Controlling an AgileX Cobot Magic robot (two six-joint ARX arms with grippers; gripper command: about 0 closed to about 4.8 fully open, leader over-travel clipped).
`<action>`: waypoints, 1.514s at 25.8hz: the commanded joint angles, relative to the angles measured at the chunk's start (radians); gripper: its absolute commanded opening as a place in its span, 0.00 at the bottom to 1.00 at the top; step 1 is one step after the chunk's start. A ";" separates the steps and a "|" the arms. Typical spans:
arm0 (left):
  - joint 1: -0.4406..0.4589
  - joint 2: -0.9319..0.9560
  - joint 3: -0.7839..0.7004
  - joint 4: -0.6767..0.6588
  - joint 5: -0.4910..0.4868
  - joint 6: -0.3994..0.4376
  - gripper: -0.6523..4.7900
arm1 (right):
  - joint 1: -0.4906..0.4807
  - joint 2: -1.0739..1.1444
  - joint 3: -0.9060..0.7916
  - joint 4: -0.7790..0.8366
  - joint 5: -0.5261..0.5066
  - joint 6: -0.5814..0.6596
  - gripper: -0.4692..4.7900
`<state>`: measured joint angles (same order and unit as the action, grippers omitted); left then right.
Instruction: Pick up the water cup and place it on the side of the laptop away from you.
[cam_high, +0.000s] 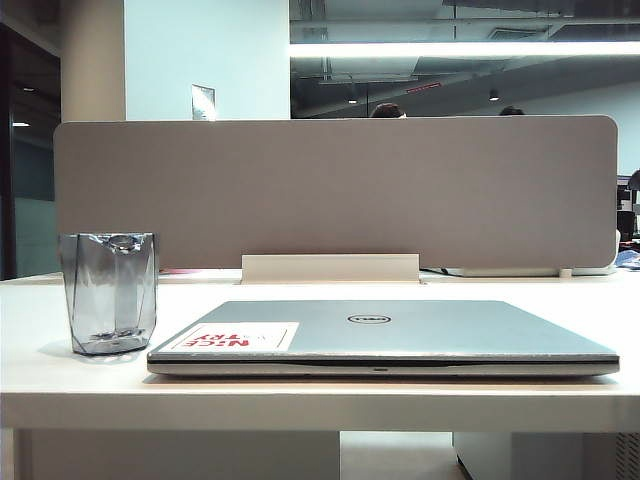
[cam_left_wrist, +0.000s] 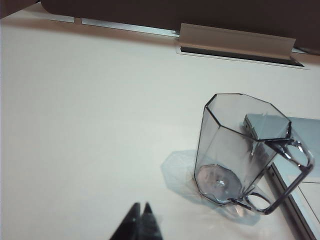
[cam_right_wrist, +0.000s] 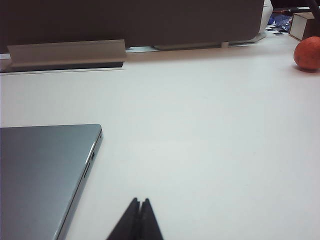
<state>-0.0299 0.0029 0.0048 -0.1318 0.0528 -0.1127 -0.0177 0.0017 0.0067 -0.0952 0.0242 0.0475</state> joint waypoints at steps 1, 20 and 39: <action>0.000 0.001 0.003 0.005 0.004 -0.003 0.11 | 0.000 -0.002 -0.006 0.014 0.000 -0.003 0.07; 0.000 0.001 0.006 0.084 0.139 -0.085 0.11 | 0.001 -0.002 -0.006 0.013 -0.111 0.012 0.07; -0.001 0.473 0.280 0.180 0.362 0.034 0.11 | 0.003 -0.002 -0.006 0.013 -0.187 0.012 0.07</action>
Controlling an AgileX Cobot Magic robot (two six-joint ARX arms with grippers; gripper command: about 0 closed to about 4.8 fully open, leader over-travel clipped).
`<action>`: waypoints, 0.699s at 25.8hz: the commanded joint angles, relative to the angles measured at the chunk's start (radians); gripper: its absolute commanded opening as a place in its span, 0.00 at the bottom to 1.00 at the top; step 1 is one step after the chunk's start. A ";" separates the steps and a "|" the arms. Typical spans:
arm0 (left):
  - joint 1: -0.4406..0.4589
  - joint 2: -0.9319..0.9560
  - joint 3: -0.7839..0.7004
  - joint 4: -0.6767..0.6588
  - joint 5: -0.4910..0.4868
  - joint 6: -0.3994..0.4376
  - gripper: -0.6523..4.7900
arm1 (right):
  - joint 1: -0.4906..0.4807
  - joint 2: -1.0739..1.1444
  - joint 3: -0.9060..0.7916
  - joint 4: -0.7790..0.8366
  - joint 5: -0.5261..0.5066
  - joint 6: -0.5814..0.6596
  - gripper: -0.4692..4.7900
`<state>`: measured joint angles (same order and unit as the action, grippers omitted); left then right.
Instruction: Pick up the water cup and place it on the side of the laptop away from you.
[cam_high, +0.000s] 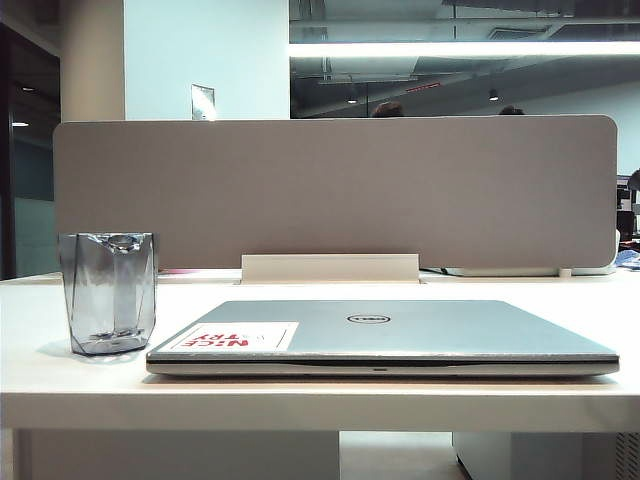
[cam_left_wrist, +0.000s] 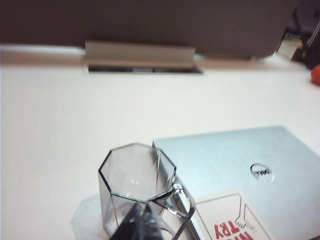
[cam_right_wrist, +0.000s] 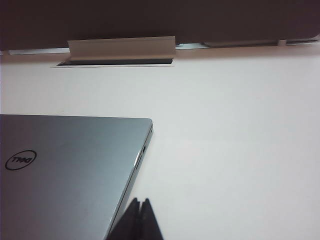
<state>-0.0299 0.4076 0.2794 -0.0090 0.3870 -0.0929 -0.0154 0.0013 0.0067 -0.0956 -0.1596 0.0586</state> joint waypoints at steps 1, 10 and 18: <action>-0.001 0.109 0.005 0.080 0.043 0.014 0.11 | 0.001 -0.001 -0.006 0.014 -0.003 0.001 0.07; -0.035 0.428 0.004 0.187 0.124 0.085 0.11 | 0.002 -0.001 -0.006 0.012 -0.003 0.001 0.07; -0.187 0.588 0.004 0.237 0.129 0.306 0.11 | 0.002 -0.001 -0.006 0.011 -0.003 0.001 0.07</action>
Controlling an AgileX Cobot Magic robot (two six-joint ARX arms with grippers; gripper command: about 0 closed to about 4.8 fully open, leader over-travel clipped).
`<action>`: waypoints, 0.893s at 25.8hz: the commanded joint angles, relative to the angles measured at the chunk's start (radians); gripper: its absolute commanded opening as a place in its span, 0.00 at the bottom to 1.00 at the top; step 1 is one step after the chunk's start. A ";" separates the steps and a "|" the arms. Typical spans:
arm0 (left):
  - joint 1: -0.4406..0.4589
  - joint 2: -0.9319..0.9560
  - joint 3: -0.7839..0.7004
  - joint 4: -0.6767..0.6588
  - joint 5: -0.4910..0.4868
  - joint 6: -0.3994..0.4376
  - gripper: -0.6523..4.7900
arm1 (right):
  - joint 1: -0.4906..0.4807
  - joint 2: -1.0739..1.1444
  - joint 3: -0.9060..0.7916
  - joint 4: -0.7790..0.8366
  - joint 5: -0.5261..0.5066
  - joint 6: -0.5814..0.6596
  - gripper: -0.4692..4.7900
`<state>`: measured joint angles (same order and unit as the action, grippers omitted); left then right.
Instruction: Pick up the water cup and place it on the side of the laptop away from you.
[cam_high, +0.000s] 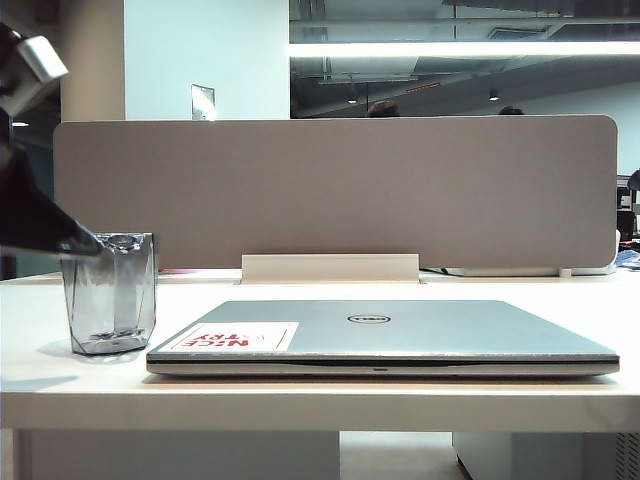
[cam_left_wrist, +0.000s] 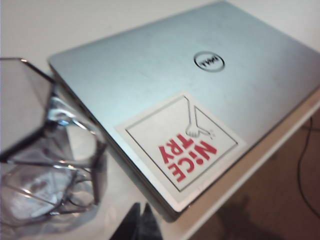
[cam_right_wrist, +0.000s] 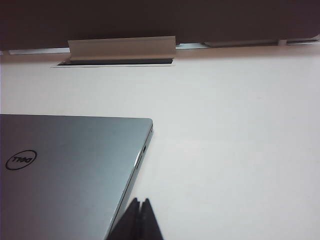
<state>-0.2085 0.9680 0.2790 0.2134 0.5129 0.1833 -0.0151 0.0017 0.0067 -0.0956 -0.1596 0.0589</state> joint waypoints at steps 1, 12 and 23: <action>-0.009 0.054 0.004 0.024 0.003 0.030 0.11 | 0.001 -0.002 -0.006 0.011 -0.003 0.001 0.07; -0.009 0.265 0.004 0.232 -0.046 0.026 0.35 | 0.001 -0.002 -0.006 0.010 -0.003 0.001 0.07; -0.009 0.406 0.005 0.436 -0.060 0.026 0.34 | 0.002 -0.002 -0.006 0.010 -0.003 0.001 0.07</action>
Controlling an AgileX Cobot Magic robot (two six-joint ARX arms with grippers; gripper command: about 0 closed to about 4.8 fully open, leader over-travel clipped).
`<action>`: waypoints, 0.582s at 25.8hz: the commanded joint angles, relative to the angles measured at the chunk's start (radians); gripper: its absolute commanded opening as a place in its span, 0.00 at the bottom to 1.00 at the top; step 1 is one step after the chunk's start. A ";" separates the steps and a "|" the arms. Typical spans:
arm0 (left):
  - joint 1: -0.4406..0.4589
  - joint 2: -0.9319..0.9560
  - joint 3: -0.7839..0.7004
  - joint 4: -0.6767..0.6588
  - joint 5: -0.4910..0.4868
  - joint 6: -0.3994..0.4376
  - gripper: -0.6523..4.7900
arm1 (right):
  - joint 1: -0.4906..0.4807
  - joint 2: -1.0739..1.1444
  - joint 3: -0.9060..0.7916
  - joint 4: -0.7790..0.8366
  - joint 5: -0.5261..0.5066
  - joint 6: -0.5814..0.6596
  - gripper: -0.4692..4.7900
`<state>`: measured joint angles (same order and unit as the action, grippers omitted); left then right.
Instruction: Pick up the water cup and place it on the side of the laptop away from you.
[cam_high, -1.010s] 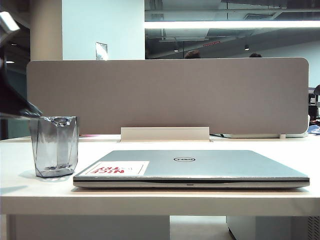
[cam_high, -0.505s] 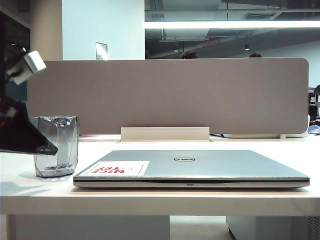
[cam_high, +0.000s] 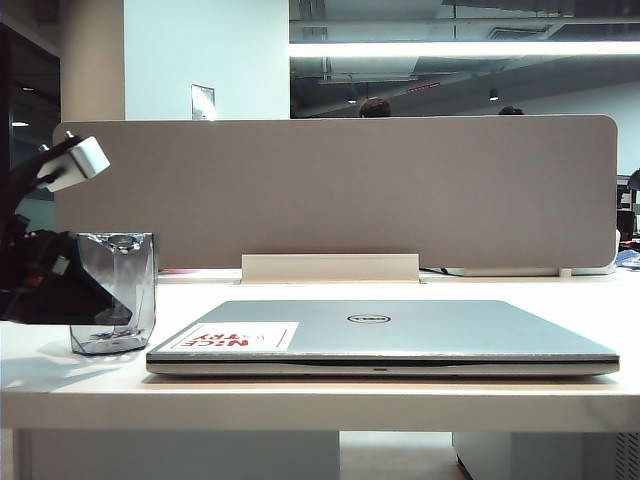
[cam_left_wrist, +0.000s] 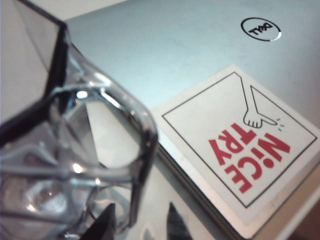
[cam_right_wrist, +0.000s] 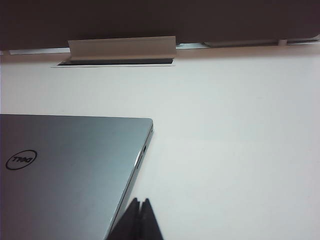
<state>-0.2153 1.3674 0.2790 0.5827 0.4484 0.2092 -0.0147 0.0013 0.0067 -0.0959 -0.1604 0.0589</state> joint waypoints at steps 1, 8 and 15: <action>-0.002 0.008 0.005 0.088 0.003 0.000 0.34 | 0.001 -0.001 -0.006 0.010 -0.003 0.001 0.07; -0.002 0.008 0.005 0.121 0.004 -0.001 0.27 | 0.001 -0.001 -0.006 0.010 -0.002 0.000 0.07; -0.002 0.008 0.005 0.121 0.004 -0.007 0.21 | 0.001 -0.001 -0.006 0.010 -0.002 0.000 0.07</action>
<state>-0.2153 1.3766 0.2790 0.6937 0.4492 0.2058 -0.0147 0.0013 0.0067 -0.0959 -0.1604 0.0589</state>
